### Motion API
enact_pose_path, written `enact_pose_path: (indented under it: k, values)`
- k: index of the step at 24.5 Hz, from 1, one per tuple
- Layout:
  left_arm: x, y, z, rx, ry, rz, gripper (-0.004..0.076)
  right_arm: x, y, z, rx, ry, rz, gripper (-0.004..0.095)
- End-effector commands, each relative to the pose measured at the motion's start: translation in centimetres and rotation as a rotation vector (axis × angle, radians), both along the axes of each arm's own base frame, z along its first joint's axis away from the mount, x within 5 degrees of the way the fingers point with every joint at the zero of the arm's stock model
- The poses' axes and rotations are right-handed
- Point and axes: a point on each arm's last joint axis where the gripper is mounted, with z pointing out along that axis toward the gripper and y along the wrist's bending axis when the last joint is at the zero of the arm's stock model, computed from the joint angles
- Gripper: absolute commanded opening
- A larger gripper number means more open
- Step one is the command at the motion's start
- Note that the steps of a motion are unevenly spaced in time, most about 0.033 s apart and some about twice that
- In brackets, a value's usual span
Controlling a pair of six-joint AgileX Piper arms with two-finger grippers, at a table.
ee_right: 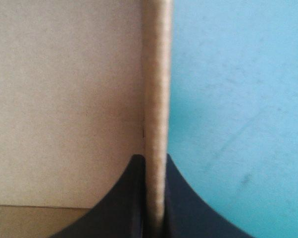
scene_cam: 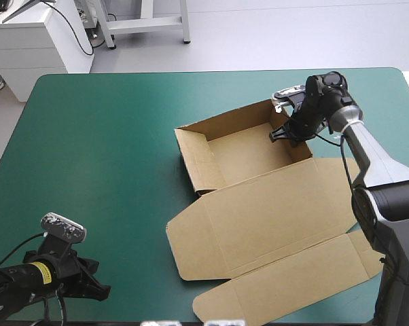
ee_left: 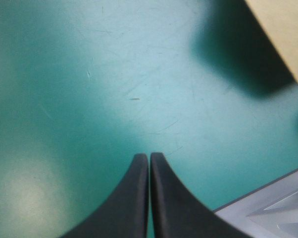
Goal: Fold the box
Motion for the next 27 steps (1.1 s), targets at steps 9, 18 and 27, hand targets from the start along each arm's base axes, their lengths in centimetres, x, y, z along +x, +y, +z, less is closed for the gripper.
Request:
enact_pose_path:
  k: [9,18,27]
  values:
    - [0.8,-0.4,1.4,-0.070,-0.125,0.009,-0.0008,-0.2,-14.8,6.8,-0.049,-0.201,-0.323,-0.0021]
    - [1.0,-0.4,1.6,-0.076,-0.157,0.012,-0.0008,-3.2,-26.0,6.4,-0.085,-0.202,-0.562,-0.0021]
    - [0.5,-0.2,1.1,-0.037,-0.083,0.008,-0.0008,-3.2,-28.5,5.4,-0.174,-0.216,-0.607,0.0577]
